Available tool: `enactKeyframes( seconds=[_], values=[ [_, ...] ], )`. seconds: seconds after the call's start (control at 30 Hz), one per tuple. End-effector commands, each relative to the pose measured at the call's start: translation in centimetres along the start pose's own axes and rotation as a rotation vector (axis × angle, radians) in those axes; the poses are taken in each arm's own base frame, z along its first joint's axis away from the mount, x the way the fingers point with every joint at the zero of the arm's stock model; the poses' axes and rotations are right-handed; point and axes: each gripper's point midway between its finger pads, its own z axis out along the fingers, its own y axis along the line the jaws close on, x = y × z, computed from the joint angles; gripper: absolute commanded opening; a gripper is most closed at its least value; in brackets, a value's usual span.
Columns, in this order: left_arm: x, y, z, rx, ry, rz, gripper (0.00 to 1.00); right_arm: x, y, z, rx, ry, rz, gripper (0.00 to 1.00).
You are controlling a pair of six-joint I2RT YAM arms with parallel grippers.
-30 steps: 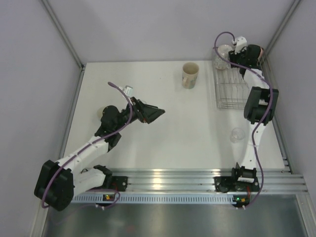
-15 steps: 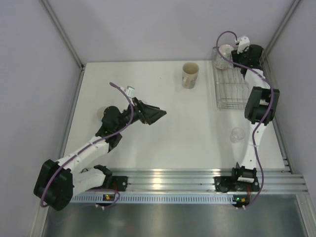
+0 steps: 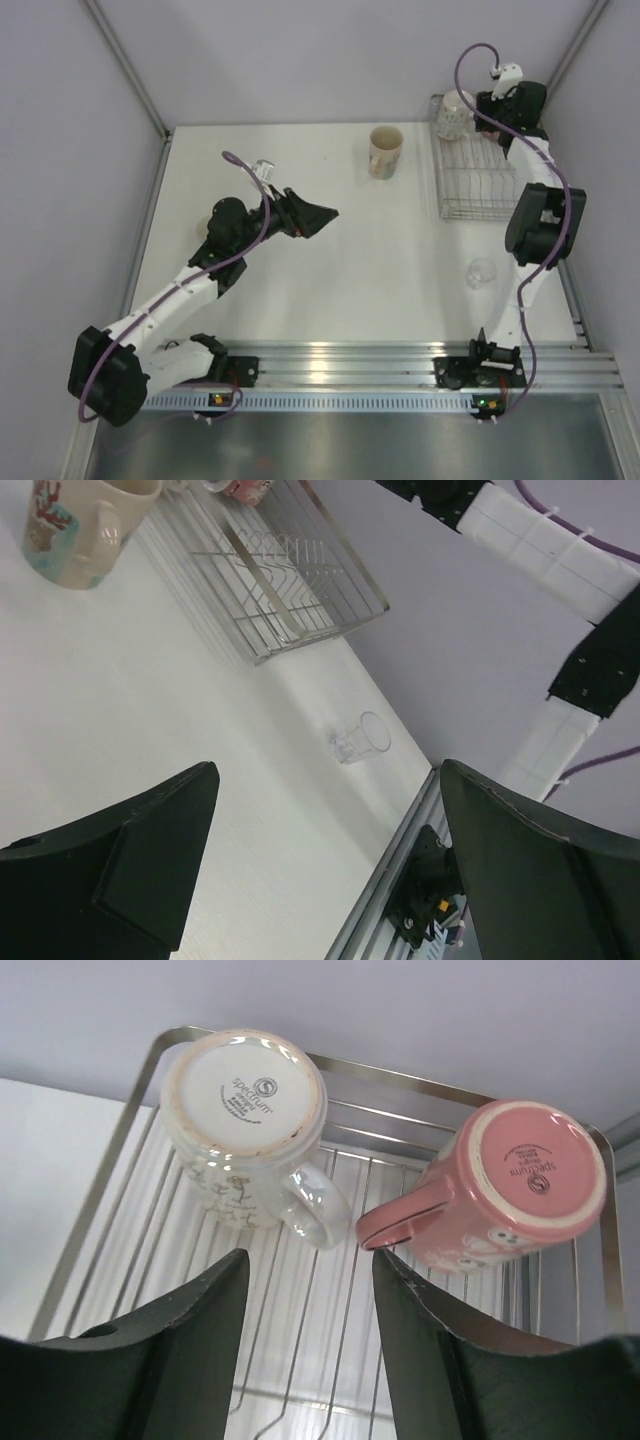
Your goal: Load the cups into the dish rack
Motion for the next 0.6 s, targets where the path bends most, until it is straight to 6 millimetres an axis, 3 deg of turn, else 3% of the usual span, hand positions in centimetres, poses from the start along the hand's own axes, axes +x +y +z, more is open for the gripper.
enactKeyframes(
  seconds=[0.0,0.03,0.07,0.1,0.13,0.17,0.2,0.27,0.3,0.33,0.37,0.4,0.43,0.5,0.57],
  values=[
    [-1.2,1.0,-0.1,-0.12,0.011,0.045,0.98,-5.6,-0.4,-5.0,0.037,-0.082,0.102,0.53],
    [-1.3,2.1,-0.3,-0.201,0.037,0.066,0.97,-6.0,-0.1,-5.7,0.036,-0.09,0.189,0.51],
    [-1.3,2.9,-0.5,-0.255,0.057,0.08,0.97,-7.8,0.4,-7.5,0.027,-0.123,0.226,0.51],
    [-1.3,3.5,-0.6,-0.3,0.077,0.096,0.97,-6.9,1.4,-8.1,0.009,-0.099,0.316,0.51],
    [-1.0,4.7,-0.6,-0.346,0.116,0.131,0.96,-7.4,2.8,-9.1,-0.04,-0.1,0.436,0.51],
    [-1.6,5.1,-0.9,-0.404,0.133,0.144,0.96,-9.0,3.7,-11.2,-0.068,-0.131,0.49,0.5],
    [-1.8,5.3,-0.8,-0.42,0.146,0.161,0.95,-6.7,5.1,-11.6,-0.094,-0.084,0.568,0.49],
    [-1.6,6.2,-0.8,-0.462,0.199,0.202,0.95,-7.8,7.9,-14.6,-0.19,-0.1,0.737,0.46],
    [-2.9,5.7,-0.4,-0.464,0.185,0.225,0.94,-5.8,9.6,-14.8,-0.229,-0.072,0.793,0.46],
    [-3.4,5.8,-0.3,-0.472,0.192,0.26,0.94,-6.6,11.5,-16.7,-0.322,-0.07,0.842,0.46],
    [-3.4,6.2,0.0,-0.486,0.211,0.273,0.93,-6.0,12.7,-17.4,-0.362,-0.051,0.866,0.46],
    [-4.8,5.8,0.0,-0.512,0.199,0.298,0.92,-4.0,14.7,-17.8,-0.4,0.008,0.888,0.46],
    [-5.3,6.1,0.0,-0.537,0.207,0.328,0.91,-4.1,15.7,-19.1,-0.435,0.018,0.889,0.46],
    [-7.0,7.7,-0.6,-0.67,0.196,0.361,0.91,-1.8,18.2,-20.1,-0.459,0.082,0.886,0.46],
    [-8.3,9.1,-1.3,-0.783,0.174,0.383,0.91,-1.2,19.7,-21.7,-0.473,0.088,0.85,0.46]
  ],
)
